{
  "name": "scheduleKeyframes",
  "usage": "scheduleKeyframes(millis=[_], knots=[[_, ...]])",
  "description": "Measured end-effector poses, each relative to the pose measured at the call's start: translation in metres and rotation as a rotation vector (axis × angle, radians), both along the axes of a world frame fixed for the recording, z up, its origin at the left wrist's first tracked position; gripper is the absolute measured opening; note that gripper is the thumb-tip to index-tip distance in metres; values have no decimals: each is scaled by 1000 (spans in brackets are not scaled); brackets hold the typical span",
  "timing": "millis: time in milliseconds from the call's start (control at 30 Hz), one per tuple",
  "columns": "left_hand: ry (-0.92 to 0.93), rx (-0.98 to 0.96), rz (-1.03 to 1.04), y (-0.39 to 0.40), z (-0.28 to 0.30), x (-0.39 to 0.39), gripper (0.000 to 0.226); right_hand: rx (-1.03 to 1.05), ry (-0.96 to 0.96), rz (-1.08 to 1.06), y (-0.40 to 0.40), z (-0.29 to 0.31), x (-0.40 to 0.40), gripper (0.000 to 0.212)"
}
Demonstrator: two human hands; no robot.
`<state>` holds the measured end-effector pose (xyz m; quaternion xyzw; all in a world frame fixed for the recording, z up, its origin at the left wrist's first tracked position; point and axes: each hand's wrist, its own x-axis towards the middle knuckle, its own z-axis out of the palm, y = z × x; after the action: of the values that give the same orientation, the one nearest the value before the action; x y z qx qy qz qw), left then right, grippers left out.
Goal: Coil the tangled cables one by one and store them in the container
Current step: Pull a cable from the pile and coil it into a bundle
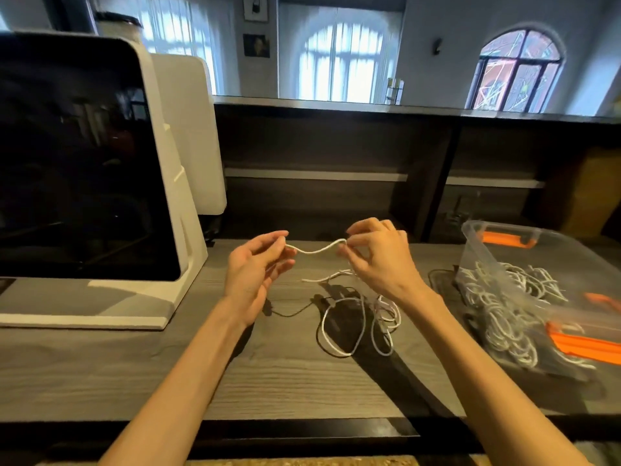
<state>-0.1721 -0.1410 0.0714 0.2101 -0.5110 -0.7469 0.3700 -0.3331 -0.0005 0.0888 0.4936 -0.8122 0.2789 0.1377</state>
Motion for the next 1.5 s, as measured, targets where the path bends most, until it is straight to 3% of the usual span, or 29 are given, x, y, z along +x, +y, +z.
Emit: scheduleKeyframes(millis=[67, 133, 233, 333, 400, 467, 567, 667, 733, 800, 933, 1000, 1100, 1200, 1333, 1500], knots=[[-173, -218, 13, 2, 16, 3, 20, -182, -295, 210, 4, 25, 8, 25], [-325, -444, 2, 5, 31, 6, 24, -254, -401, 320, 10, 51, 18, 28], [-360, -574, -47, 15, 65, 13, 32, -148, -219, 304, 9, 83, 24, 28], [-313, -546, -269, 28, 102, 26, 60, -69, -100, 278, 9, 113, 28, 27], [-359, -614, -444, 37, 116, 36, 62, -97, -89, 268, 13, 129, 32, 28], [-251, -541, -547, 46, 125, 45, 47, -120, -82, 273, 18, 141, 38, 31], [-2, -300, -458, 52, 136, 50, 46, -120, -76, 303, 26, 146, 48, 31], [-39, -390, -178, 56, 142, 45, 46, -128, -15, 278, 33, 143, 64, 31], [-73, -399, -97, 57, 140, 40, 45, -211, 93, 250, 34, 140, 73, 24], [19, -286, -175, 61, 141, 40, 47, -256, 179, 234, 37, 141, 82, 18], [182, -168, -320, 80, 150, 44, 43, -103, 280, 251, 41, 139, 108, 9], [255, -72, -288, 83, 153, 43, 36, -123, 202, 331, 41, 136, 115, 11], [385, 104, -198, 69, 163, 47, 35, -232, -82, 382, 48, 133, 113, 21], [267, 3, -78, 53, 169, 57, 35, -217, -214, 360, 64, 134, 101, 31], [-32, -261, -188, 52, 167, 59, 38, -158, -234, 420, 73, 143, 94, 24], [-308, -550, -479, 77, 167, 58, 85, -280, -166, 461, 67, 150, 98, 21]])
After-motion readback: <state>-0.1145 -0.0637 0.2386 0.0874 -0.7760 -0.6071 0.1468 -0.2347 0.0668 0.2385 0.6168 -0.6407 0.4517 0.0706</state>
